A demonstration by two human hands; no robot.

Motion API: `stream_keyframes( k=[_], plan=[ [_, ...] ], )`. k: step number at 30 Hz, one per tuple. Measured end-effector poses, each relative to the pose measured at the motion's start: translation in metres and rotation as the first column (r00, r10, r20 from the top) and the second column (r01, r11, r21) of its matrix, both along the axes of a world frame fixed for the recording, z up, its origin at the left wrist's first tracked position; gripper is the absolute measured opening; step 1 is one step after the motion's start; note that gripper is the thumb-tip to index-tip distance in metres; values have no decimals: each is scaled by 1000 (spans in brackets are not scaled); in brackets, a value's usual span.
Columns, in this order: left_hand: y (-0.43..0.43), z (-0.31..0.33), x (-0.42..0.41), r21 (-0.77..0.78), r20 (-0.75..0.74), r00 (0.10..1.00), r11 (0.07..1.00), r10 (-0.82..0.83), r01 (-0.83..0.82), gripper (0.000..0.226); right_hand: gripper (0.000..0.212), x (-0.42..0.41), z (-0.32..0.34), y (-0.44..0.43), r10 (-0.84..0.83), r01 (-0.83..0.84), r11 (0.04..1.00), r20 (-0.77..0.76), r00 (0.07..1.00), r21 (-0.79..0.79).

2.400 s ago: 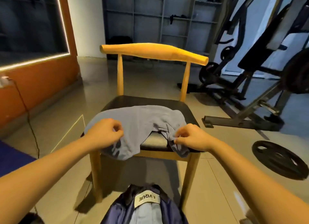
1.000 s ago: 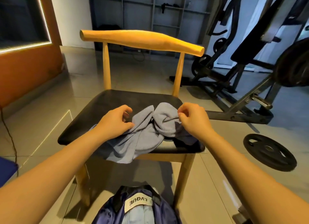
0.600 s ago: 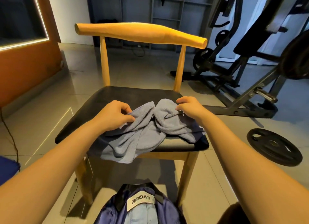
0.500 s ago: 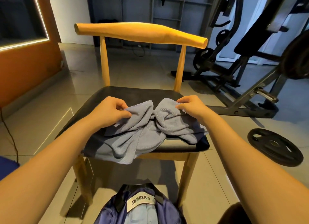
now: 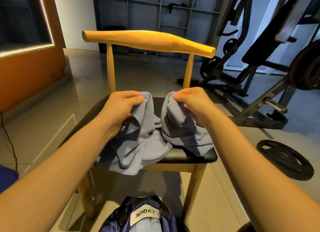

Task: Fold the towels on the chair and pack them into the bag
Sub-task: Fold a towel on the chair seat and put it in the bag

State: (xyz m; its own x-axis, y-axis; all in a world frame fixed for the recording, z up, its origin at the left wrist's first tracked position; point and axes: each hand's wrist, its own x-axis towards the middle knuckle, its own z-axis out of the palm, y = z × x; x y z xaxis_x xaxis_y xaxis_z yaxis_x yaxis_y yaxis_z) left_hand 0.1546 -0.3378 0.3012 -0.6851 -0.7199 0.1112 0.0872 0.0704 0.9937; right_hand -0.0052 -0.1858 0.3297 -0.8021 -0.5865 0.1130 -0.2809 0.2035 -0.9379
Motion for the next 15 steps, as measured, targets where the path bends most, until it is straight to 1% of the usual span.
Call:
stream_keyframes(
  k=[1, 3, 6, 8, 9, 11, 13, 15],
  plan=[
    [7, -2, -2, -7, 16, 999, 999, -40, 40, 11, 18, 8, -3, -1, 62, -63, 998, 84, 995, 3],
    [17, -7, -6, -21, 36, 998, 999, -44, 45, 8, 19, 20, -8, -2, 128, -130, 992, 206, 970, -5],
    [24, -14, -8, -9, 19, 1000, 1000, -11, 11, 10, 10, 28, -16, -2, 84, -71, 996, 284, 955, -53],
    [25, -16, -8, 6, 5, 999, 999, -34, 34, 9, 11, 29, -18, -2, 67, -33, 994, 336, 940, -106],
    [26, -16, -7, 2, 0, 999, 999, -39, 39, 8, 11, 30, -18, -1, 88, -44, 990, 358, 929, -131],
    [28, -16, -7, 6, -8, 1000, 1000, -6, 6, 8, 12, 30, -17, 2, 149, -85, 980, 385, 911, -178],
    [31, -15, -7, 29, -32, 999, 999, 24, -23, 8, 23, 29, -16, 6, 208, -132, 968, 387, 898, -214],
    [32, -12, -6, 55, -39, 999, 998, 30, -28, 10, 32, 30, -15, 11, 267, -205, 956, 333, 905, -209]
  ],
)
